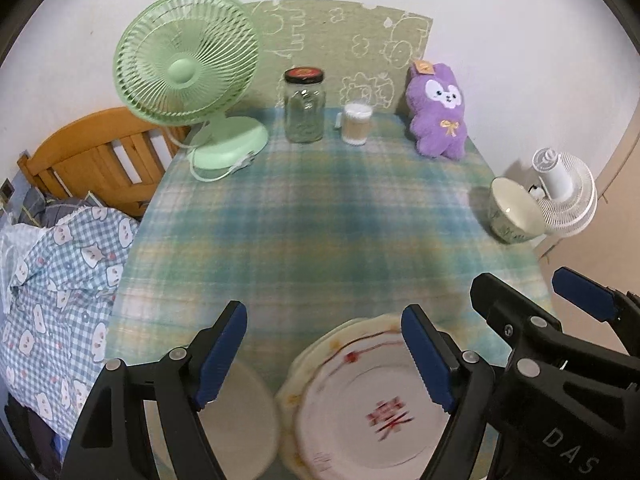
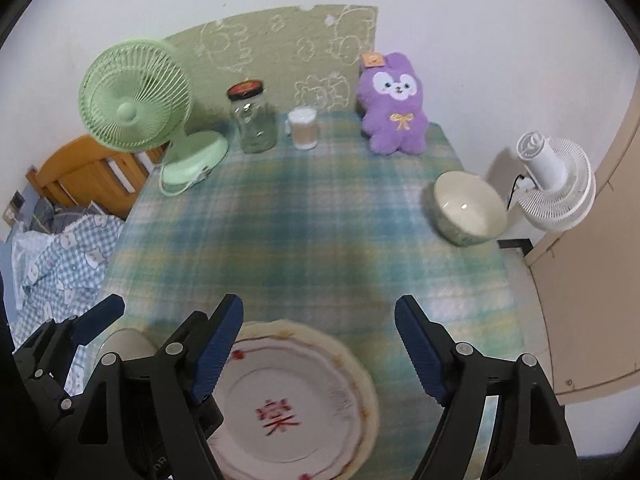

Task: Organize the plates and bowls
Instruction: 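Move both grippers to the cream bowl beside the white fan, then pinch the bowl rim with both grippers and lift it, then carry the bowl with both grippers toward the plate stack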

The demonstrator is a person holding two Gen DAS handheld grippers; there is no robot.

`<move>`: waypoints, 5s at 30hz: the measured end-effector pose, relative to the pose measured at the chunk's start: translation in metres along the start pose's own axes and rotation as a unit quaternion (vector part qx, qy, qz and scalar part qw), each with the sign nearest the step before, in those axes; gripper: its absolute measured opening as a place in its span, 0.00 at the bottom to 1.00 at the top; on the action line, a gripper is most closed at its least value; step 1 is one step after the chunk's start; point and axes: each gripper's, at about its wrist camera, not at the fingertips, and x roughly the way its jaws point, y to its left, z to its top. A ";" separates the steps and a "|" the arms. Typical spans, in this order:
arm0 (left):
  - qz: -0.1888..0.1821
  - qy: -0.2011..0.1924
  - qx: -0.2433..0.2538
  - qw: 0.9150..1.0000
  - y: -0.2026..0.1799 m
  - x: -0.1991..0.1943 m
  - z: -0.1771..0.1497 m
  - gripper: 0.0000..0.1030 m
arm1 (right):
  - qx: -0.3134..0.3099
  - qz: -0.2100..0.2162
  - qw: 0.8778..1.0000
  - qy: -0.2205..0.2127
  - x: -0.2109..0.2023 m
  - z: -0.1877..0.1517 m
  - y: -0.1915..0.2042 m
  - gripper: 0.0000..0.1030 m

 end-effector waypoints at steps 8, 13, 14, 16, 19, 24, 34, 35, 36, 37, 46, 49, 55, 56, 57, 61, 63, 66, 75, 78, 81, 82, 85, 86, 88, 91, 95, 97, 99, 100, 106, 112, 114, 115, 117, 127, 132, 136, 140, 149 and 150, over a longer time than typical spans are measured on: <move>0.002 -0.016 0.001 1.000 -0.055 -0.001 0.022 0.79 | 0.009 0.006 1.000 -0.021 -0.004 0.021 -0.055 0.82; 0.002 -0.024 -0.001 1.000 -0.081 0.001 0.030 0.79 | 0.009 0.006 1.000 -0.027 -0.004 0.030 -0.082 0.84; 0.001 -0.023 -0.001 1.000 -0.086 0.002 0.031 0.79 | 0.008 0.009 1.000 -0.025 -0.003 0.032 -0.088 0.84; -0.003 -0.016 0.001 1.000 -0.097 0.005 0.034 0.79 | 0.003 0.016 1.000 -0.016 0.001 0.036 -0.099 0.84; 0.001 -0.014 0.004 1.000 -0.115 0.010 0.041 0.79 | -0.001 0.017 1.000 -0.015 0.005 0.041 -0.114 0.84; 0.001 -0.021 0.003 1.000 -0.139 0.017 0.051 0.79 | 0.008 0.011 1.000 -0.026 0.010 0.050 -0.144 0.84; -0.009 -0.006 0.000 1.000 -0.188 0.057 0.072 0.78 | 0.005 -0.007 0.999 -0.044 0.038 0.072 -0.197 0.84; -0.012 -0.007 0.002 1.000 -0.192 0.061 0.073 0.78 | 0.005 -0.006 0.999 -0.048 0.042 0.074 -0.202 0.84; -0.013 -0.009 0.003 1.000 -0.196 0.066 0.076 0.78 | 0.006 -0.009 0.999 -0.049 0.047 0.077 -0.205 0.84; -0.012 -0.012 0.004 1.000 -0.201 0.071 0.078 0.78 | 0.008 -0.011 0.999 -0.050 0.052 0.078 -0.209 0.84; -0.006 -0.011 0.021 1.000 -0.233 0.124 0.092 0.74 | 0.034 -0.023 0.998 -0.048 0.104 0.087 -0.246 0.84; -0.009 -0.004 0.021 1.000 -0.241 0.142 0.095 0.68 | 0.036 -0.026 0.998 -0.042 0.120 0.089 -0.254 0.76; -0.020 0.019 0.009 1.000 -0.251 0.176 0.095 0.52 | 0.045 -0.019 0.999 -0.018 0.153 0.090 -0.267 0.65; -0.018 0.020 0.010 1.000 -0.253 0.180 0.094 0.50 | 0.045 -0.019 0.999 -0.014 0.158 0.090 -0.268 0.60; -0.013 0.021 0.012 1.000 -0.254 0.184 0.094 0.46 | 0.046 -0.017 0.999 -0.010 0.163 0.090 -0.269 0.55; -0.001 0.027 0.020 0.999 -0.257 0.197 0.093 0.38 | 0.055 -0.012 0.998 0.003 0.179 0.088 -0.273 0.44; -0.002 0.026 0.020 0.999 -0.257 0.200 0.093 0.34 | 0.057 -0.012 0.998 0.004 0.183 0.087 -0.274 0.37; 0.011 0.023 0.018 1.000 -0.257 0.204 0.092 0.25 | 0.053 -0.013 0.998 0.010 0.189 0.088 -0.274 0.28; 0.001 0.035 0.027 0.999 -0.262 0.215 0.094 0.13 | 0.061 -0.007 0.998 0.025 0.203 0.088 -0.276 0.18; 0.000 0.034 0.028 0.999 -0.262 0.215 0.095 0.13 | 0.062 -0.010 0.998 0.027 0.202 0.088 -0.275 0.18; -0.001 0.035 0.026 0.999 -0.262 0.215 0.095 0.12 | 0.067 -0.010 0.997 0.031 0.201 0.088 -0.275 0.18; -0.001 0.034 0.027 0.999 -0.262 0.215 0.096 0.12 | 0.071 -0.008 0.997 0.033 0.200 0.088 -0.275 0.18; 0.000 0.031 0.029 0.999 -0.262 0.211 0.095 0.12 | 0.075 -0.007 0.997 0.035 0.196 0.087 -0.274 0.18; -0.001 0.033 0.027 0.999 -0.261 0.210 0.095 0.12 | 0.077 -0.008 0.996 0.035 0.194 0.087 -0.273 0.18; -0.003 0.034 0.024 0.999 -0.260 0.206 0.095 0.12 | 0.079 -0.008 0.996 0.037 0.189 0.086 -0.271 0.18; -0.001 0.029 0.025 0.999 -0.257 0.197 0.093 0.12 | 0.076 -0.007 0.996 0.034 0.180 0.085 -0.267 0.18; -0.001 0.025 0.024 0.999 -0.252 0.181 0.090 0.12 | 0.071 -0.006 0.997 0.030 0.163 0.082 -0.258 0.18; -0.001 0.021 0.022 1.000 -0.249 0.173 0.088 0.13 | 0.069 -0.005 0.997 0.027 0.155 0.081 -0.253 0.18; 0.000 0.018 0.021 1.000 -0.245 0.164 0.086 0.12 | 0.067 -0.003 0.997 0.026 0.148 0.079 -0.249 0.18; 0.001 0.017 0.019 1.000 -0.242 0.160 0.085 0.13 | 0.067 -0.002 0.997 0.025 0.143 0.078 -0.247 0.18; 0.001 0.011 0.011 1.000 -0.228 0.131 0.077 0.13 | 0.062 0.000 0.998 0.015 0.113 0.071 -0.230 0.18; 0.007 -0.005 0.009 1.000 -0.213 0.098 0.064 0.13 | 0.051 0.003 0.999 0.000 0.081 0.062 -0.211 0.18; 0.008 -0.009 0.006 1.000 -0.208 0.088 0.060 0.13 | 0.048 0.003 0.999 -0.007 0.070 0.058 -0.204 0.18; 0.009 -0.012 0.006 1.000 -0.206 0.082 0.058 0.13 | 0.046 0.003 0.999 -0.010 0.065 0.056 -0.202 0.18; 0.012 -0.019 0.007 1.000 -0.201 0.069 0.052 0.13 | 0.045 0.004 0.999 -0.013 0.055 0.052 -0.196 0.18; 0.010 -0.029 0.001 1.000 -0.171 0.029 0.035 0.13 | 0.032 0.001 0.999 -0.023 0.015 0.033 -0.158 0.18; 0.010 -0.033 -0.005 0.999 -0.148 0.014 0.027 0.13 | 0.024 0.003 0.999 -0.024 0.003 0.028 -0.133 0.18; 0.011 -0.034 -0.010 0.999 -0.126 0.002 0.021 0.13 | 0.020 0.003 0.999 -0.027 -0.007 0.022 -0.111 0.18; 0.010 -0.035 -0.011 0.999 -0.105 -0.008 0.017 0.13 | 0.021 0.002 0.999 -0.029 -0.015 0.019 -0.089 0.18; 0.005 -0.042 -0.004 0.999 -0.062 -0.027 0.014 0.13 | 0.025 -0.003 0.999 -0.040 -0.031 0.012 -0.042 0.18; 0.004 -0.043 -0.004 0.999 -0.057 -0.029 0.013 0.13 | 0.024 -0.004 0.999 -0.041 -0.032 0.011 -0.037 0.18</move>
